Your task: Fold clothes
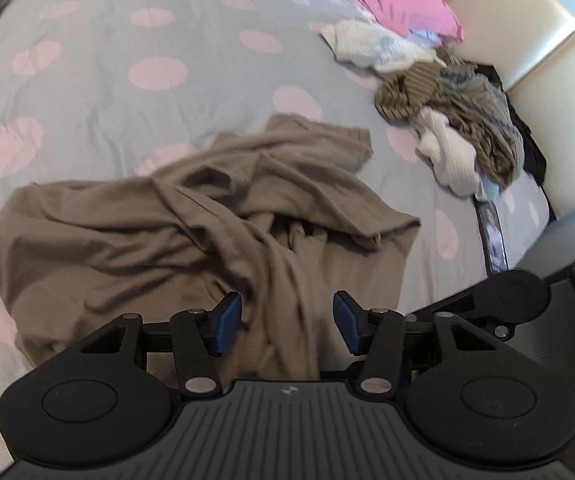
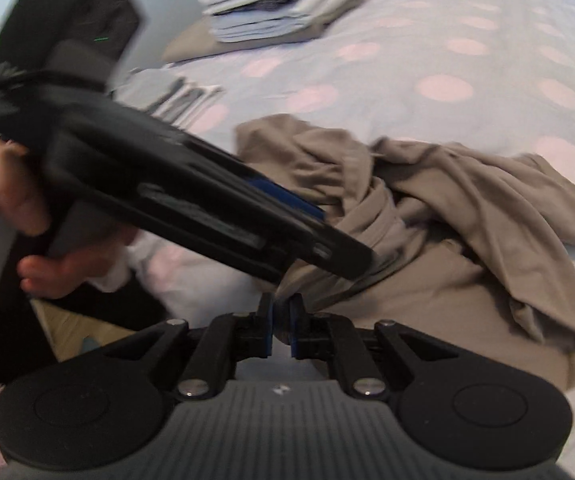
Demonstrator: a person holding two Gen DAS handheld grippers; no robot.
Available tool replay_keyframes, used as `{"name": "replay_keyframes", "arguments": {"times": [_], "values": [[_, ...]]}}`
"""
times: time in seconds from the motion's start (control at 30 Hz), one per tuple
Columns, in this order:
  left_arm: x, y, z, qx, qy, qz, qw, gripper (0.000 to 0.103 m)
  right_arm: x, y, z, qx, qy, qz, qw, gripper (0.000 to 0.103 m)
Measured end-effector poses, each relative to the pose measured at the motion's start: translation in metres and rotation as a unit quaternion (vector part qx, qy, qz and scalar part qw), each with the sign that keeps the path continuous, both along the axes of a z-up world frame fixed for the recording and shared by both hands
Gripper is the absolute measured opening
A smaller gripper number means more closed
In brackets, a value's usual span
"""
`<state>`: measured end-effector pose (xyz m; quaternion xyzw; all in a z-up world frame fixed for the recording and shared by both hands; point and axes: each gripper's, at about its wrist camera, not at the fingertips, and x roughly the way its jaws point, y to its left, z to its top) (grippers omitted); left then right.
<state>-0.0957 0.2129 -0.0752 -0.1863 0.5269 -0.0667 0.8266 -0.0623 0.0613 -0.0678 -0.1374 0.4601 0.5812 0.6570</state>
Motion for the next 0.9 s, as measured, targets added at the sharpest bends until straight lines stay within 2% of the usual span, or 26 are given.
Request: {"name": "replay_keyframes", "arguments": {"times": [0.03, 0.1, 0.13, 0.23, 0.3, 0.37, 0.5, 0.63, 0.8, 0.9], "values": [[0.000, -0.002, -0.001, 0.000, 0.005, -0.006, 1.0000, 0.048, -0.002, 0.001, 0.001, 0.001, -0.004, 0.006, 1.000, 0.009], [0.000, -0.006, -0.005, 0.023, 0.022, -0.009, 0.9995, 0.025, -0.005, 0.003, 0.002, 0.001, -0.010, 0.012, 1.000, 0.009], [-0.001, -0.006, -0.007, 0.038, 0.033, -0.007, 0.9987, 0.007, -0.005, 0.004, 0.002, -0.001, -0.011, 0.012, 1.000, 0.009], [-0.006, 0.004, -0.011, 0.048, 0.059, 0.016, 0.9970, 0.005, -0.006, 0.006, 0.001, -0.004, -0.013, 0.011, 1.000, 0.016], [-0.013, 0.013, -0.008, 0.062, 0.067, 0.029, 0.9954, 0.004, -0.006, 0.005, 0.003, -0.004, -0.022, 0.010, 1.000, 0.027], [-0.019, 0.023, -0.003, 0.078, 0.071, 0.040, 0.9936, 0.004, -0.008, 0.005, 0.007, -0.006, -0.040, 0.011, 0.999, 0.034], [-0.032, 0.047, 0.009, 0.107, 0.085, 0.060, 0.9888, 0.004, -0.003, 0.007, 0.016, -0.026, -0.074, 0.016, 0.997, 0.034], [-0.047, 0.070, 0.015, 0.139, 0.113, 0.068, 0.9815, 0.004, 0.004, 0.014, 0.026, -0.045, -0.127, 0.040, 0.990, 0.034], [-0.066, 0.108, 0.012, 0.169, 0.155, 0.102, 0.9680, 0.004, 0.016, 0.037, 0.039, -0.052, -0.202, 0.092, 0.974, 0.033], [-0.073, 0.126, 0.005, 0.175, 0.167, 0.126, 0.9621, 0.004, 0.021, 0.063, 0.046, -0.042, -0.236, 0.122, 0.963, 0.033]]}}
